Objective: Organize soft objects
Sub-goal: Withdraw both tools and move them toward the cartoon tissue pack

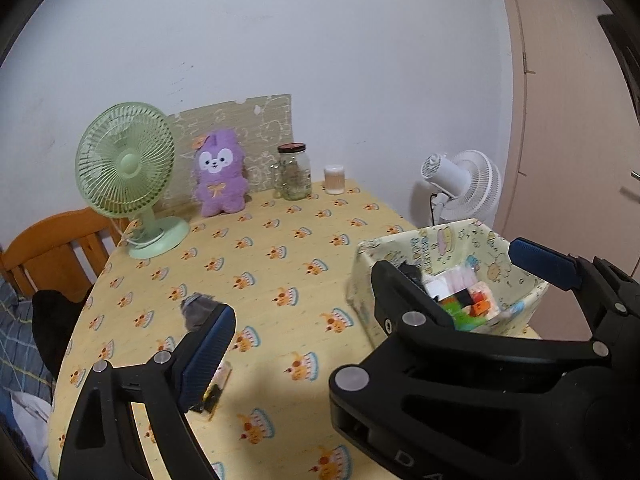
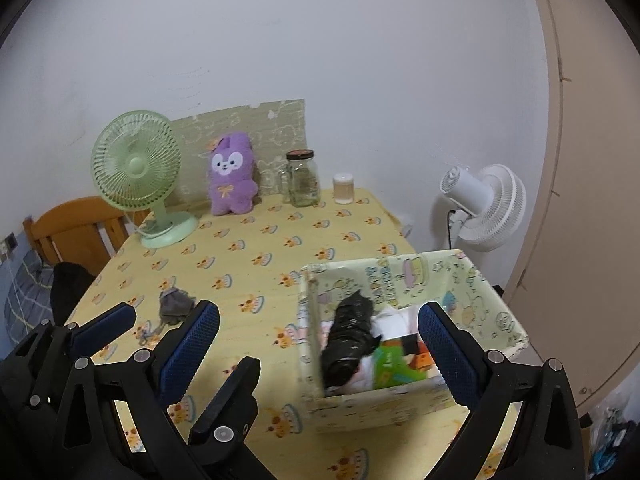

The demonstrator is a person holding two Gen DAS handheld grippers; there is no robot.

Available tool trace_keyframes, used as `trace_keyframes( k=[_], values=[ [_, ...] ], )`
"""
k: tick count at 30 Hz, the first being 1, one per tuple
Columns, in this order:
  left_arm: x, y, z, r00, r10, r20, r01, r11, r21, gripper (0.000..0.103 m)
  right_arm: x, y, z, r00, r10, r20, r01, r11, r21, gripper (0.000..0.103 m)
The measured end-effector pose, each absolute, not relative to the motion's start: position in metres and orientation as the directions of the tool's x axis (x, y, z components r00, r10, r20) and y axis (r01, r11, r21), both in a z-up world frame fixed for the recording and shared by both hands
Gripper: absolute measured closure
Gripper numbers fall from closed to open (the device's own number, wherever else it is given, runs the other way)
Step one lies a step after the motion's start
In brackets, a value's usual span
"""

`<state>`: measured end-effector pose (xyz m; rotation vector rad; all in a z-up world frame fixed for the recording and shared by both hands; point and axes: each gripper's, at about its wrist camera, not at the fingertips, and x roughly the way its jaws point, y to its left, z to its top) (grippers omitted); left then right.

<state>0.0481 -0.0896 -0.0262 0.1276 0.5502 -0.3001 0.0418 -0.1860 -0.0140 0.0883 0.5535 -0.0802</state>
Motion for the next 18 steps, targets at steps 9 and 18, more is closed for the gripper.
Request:
trace_keyframes(
  k=[9,18],
  values=[
    [0.049,-0.05,-0.032,0.828,-0.179,-0.531,0.249,0.966,0.062,0.011,0.047,-0.146,-0.021,0.854,0.019,-0.52,0.032,0.995,0.09,0.002],
    [0.054,-0.021,-0.041,0.828,-0.157,-0.537,0.218,0.975,0.051,0.011,0.056,-0.117,-0.029,0.844,0.05,-0.534,-0.001,0.996,0.091,0.002]
  ],
)
